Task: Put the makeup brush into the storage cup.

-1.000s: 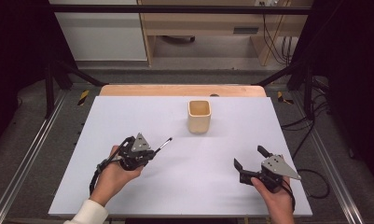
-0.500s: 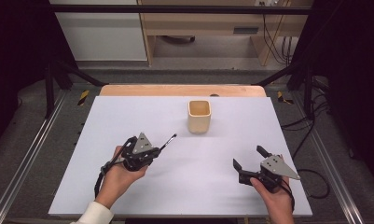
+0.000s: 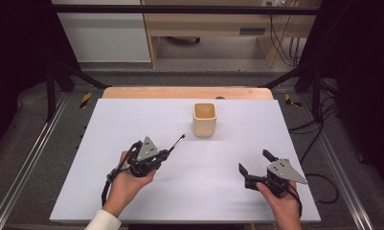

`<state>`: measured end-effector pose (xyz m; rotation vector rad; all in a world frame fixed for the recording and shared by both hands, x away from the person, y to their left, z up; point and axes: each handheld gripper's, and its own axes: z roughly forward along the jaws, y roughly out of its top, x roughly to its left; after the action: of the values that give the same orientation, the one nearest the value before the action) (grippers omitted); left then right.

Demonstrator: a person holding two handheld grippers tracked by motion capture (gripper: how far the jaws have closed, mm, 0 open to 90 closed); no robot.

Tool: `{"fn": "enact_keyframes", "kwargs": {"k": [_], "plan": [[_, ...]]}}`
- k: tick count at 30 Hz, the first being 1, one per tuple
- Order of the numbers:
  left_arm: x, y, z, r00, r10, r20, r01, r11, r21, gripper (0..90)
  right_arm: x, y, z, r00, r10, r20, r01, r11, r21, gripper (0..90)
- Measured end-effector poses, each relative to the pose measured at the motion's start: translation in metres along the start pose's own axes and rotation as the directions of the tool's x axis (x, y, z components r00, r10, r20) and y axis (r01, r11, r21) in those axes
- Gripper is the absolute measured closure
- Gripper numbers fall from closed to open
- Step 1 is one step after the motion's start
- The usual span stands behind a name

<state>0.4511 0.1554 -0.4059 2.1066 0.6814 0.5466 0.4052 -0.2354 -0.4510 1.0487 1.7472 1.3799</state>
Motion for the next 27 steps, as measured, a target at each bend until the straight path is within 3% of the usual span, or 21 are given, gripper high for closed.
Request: {"fn": "enact_keyframes", "kwargs": {"k": [14, 27], "plan": [[-0.012, 0.002, 0.005, 1.0000, 0.002, 0.002, -0.001, 0.9977, -0.068, 83.8, 0.001, 0.001, -0.001, 0.9998, -0.012, 0.015, 0.012, 1.000, -0.003, 3.4], [-0.016, 0.006, 0.007, 0.9995, -0.019, -0.027, 0.014, 0.9858, -0.167, 83.7, 0.002, 0.002, 0.000, 1.0000, -0.003, 0.007, 0.003, 1.000, -0.013, 4.7]]}}
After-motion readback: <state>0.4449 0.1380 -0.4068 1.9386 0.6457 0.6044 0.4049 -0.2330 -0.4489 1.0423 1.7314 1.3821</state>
